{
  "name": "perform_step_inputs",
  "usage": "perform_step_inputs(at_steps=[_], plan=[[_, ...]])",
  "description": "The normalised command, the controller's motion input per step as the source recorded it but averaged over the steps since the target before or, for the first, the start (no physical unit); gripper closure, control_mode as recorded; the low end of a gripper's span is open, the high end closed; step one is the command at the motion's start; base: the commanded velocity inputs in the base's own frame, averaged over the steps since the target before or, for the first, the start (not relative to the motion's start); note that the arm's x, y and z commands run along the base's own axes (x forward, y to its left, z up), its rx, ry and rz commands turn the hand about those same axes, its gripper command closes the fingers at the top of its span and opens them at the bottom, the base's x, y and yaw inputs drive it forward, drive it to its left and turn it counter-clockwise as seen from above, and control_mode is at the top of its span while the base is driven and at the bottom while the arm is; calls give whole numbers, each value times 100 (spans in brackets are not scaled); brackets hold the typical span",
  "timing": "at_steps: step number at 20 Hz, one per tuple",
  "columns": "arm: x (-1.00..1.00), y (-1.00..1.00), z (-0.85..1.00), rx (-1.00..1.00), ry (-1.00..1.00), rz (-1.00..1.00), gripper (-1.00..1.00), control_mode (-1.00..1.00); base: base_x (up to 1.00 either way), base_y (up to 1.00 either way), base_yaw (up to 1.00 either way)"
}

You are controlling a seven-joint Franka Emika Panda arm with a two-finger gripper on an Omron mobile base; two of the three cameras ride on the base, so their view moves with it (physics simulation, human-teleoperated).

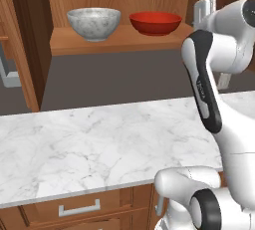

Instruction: Open the cabinet. Pick the bowls from the counter and place them in the cabinet. Then close the cabinet.

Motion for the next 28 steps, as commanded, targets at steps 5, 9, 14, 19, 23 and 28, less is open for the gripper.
perform_step_inputs(at_steps=[5, 9, 14, 19, 23, 28], plan=[[-100, -3, 18, 2, 3, 0, -100, -100, 0, 0, 0], [-100, -4, 13, 0, 1, 0, -100, -100, 0, 0, 0], [-100, -8, 11, 0, 1, 0, -100, -100, 0, 0, 0], [-100, -14, 1, 0, 0, 0, -100, -100, 0, 0, 0], [-100, -16, 0, 0, 0, 0, -100, -100, 0, 0, 0], [-70, -30, 0, 1, 1, 0, -100, -100, 0, 0, 0]])
